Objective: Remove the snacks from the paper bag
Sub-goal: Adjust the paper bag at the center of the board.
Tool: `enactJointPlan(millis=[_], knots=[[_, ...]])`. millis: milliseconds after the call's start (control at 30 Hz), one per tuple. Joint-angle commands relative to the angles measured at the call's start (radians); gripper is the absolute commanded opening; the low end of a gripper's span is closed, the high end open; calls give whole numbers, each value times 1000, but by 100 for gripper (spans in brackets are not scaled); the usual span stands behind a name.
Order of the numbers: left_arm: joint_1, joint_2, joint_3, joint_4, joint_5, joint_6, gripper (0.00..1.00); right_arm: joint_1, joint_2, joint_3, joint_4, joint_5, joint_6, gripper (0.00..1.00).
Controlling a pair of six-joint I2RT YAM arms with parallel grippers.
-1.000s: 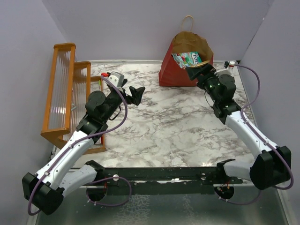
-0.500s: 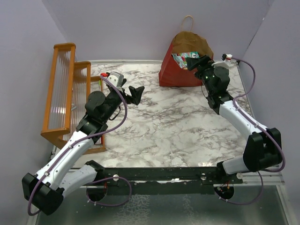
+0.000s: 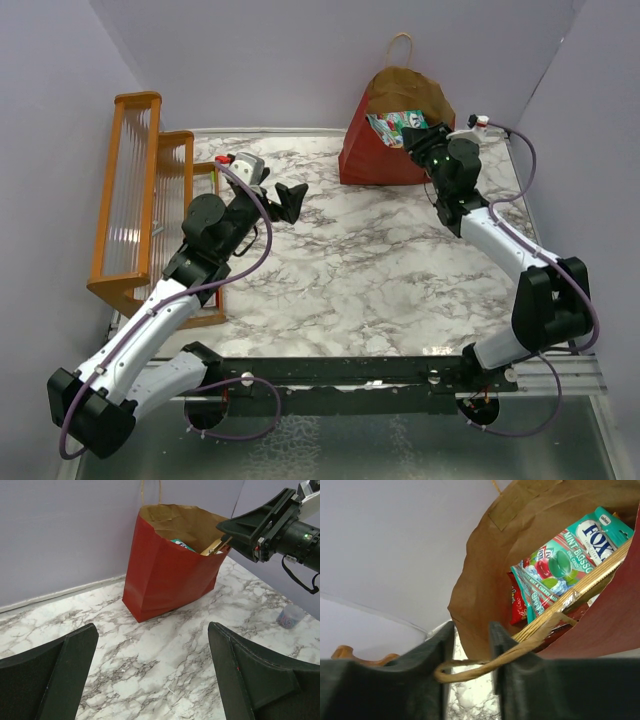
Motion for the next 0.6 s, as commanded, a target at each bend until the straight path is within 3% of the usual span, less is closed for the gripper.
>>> enactJointPlan(millis=[0,133,300,567], knots=[[-5,5,-2,17,-23,17,94,-4,19,36,25,-9,-5,22],[-5,8,-3,17,-24,16,94,-4,-14,8,-5,-105,-25,1],[-5,13,-3,17,-28,21,94,-4,-105,-74,-64,-278,-17,1],[-5,38,-3,13,-12,16,94,-4,-222,-146,-280,-771,-91,1]])
